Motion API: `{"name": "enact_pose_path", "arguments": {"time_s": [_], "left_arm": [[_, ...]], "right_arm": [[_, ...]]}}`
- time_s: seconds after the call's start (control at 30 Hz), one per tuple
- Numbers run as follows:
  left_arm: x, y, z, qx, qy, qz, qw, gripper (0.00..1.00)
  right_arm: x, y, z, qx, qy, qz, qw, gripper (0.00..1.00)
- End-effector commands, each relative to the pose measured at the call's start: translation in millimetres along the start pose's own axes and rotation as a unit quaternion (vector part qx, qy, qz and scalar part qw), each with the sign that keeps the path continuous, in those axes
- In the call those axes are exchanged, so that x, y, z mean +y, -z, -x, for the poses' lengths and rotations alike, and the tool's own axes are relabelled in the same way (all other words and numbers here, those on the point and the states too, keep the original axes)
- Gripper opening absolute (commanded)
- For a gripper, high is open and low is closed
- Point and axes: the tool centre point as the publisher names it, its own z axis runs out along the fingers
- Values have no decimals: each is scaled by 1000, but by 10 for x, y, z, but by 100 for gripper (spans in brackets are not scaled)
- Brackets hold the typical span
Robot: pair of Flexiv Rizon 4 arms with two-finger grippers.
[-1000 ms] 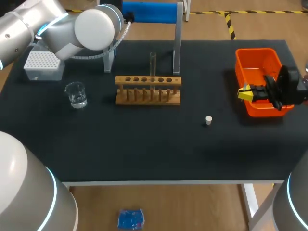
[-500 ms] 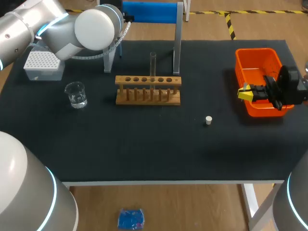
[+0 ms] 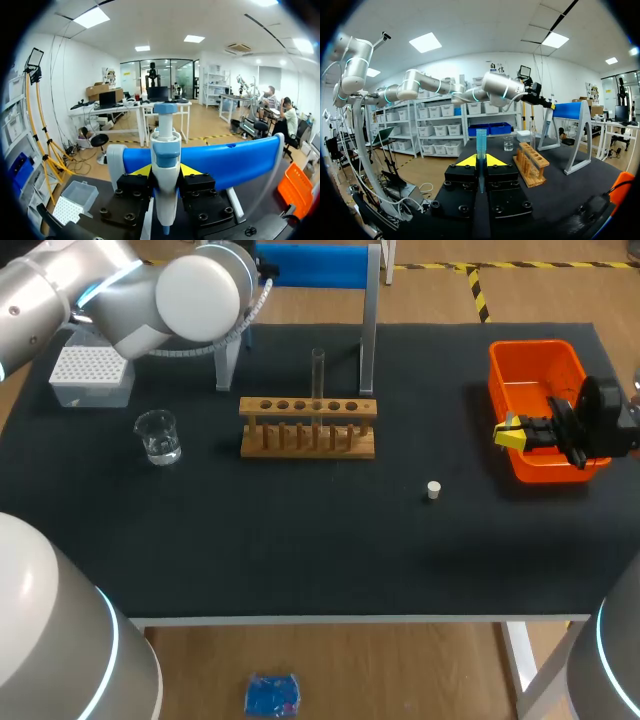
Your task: Invert the test tube, pick up the pipette, mount the tip to pipette, aspirate from beaker and dispense into the tube, eject the tip, return the pipette, and cap with the stopper.
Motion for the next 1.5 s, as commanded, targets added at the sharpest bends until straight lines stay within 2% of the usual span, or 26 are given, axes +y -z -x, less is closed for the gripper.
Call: {"name": "enact_pose_path", "arguments": {"time_s": [0.03,0.37,0.5,0.63,0.67,0.83,1.1,1.33,1.5], "left_arm": [[-126,89,3,-7,-5,0,1000,0],[-325,208,-23,-12,-14,-12,1000,0],[-402,320,-36,-1,-25,-17,1000,0],[-474,438,-70,39,-51,-19,998,0],[-496,481,-79,64,-54,-20,996,0],[-564,665,-73,125,-79,-14,989,0],[-621,1002,63,197,-74,-23,977,0],[-622,1375,74,258,-84,-16,962,0],[-536,1689,43,308,-92,-7,947,0]], "right_arm": [[-1,7,-2,1,0,0,1000,0],[-1,7,-2,1,0,0,1000,0],[-1,7,-2,1,0,0,1000,0],[-1,7,-2,1,0,0,1000,0],[-1,7,-2,1,0,0,1000,0],[-1,7,-2,1,0,0,1000,0],[-1,7,-2,1,0,0,1000,0],[-1,7,-2,1,0,0,1000,0],[-1,7,-2,1,0,0,1000,0]]}}
